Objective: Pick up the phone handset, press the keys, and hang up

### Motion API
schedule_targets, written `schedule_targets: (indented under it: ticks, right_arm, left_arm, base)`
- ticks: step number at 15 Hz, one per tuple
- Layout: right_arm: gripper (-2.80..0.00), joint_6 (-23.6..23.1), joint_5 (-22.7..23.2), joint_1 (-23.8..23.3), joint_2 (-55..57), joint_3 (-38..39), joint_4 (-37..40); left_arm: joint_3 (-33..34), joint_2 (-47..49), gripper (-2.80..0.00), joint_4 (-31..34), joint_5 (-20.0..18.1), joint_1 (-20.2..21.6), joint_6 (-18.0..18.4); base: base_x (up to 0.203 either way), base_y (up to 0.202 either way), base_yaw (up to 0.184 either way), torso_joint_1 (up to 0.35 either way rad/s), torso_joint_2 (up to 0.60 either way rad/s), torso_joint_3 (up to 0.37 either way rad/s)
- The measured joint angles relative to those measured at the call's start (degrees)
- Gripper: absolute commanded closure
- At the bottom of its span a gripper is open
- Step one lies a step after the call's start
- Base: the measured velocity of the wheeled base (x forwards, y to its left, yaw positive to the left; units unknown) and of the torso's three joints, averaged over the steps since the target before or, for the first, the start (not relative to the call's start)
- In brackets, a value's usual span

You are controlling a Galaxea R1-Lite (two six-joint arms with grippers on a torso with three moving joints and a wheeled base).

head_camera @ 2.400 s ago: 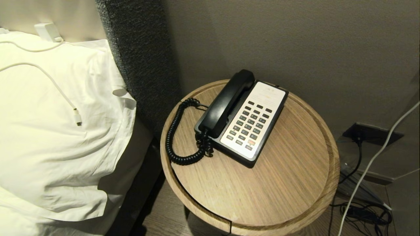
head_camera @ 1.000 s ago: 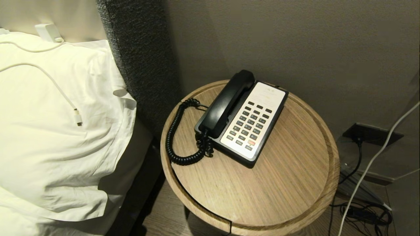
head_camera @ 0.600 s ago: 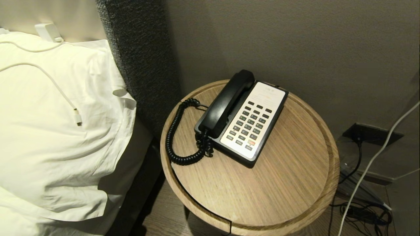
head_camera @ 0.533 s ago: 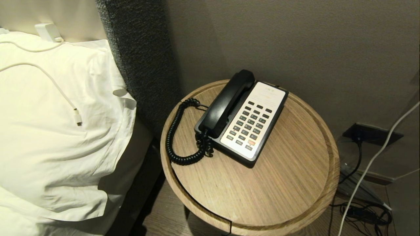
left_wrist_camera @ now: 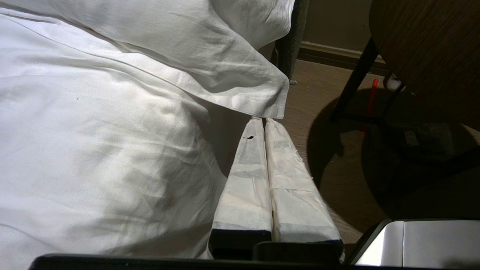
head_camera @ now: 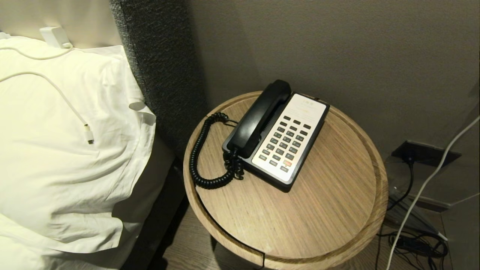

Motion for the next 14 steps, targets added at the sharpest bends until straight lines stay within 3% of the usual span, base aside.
schedule_targets:
  ticks: [14]
  right_arm:
    - [0.00,0.1,0.0,0.0,0.0,0.0,-0.1]
  left_arm:
    - [0.0,0.0,0.00,0.0,0.1,0.0,-0.1]
  base:
    - [0.000,0.000,0.000,0.000,0.00,0.000]
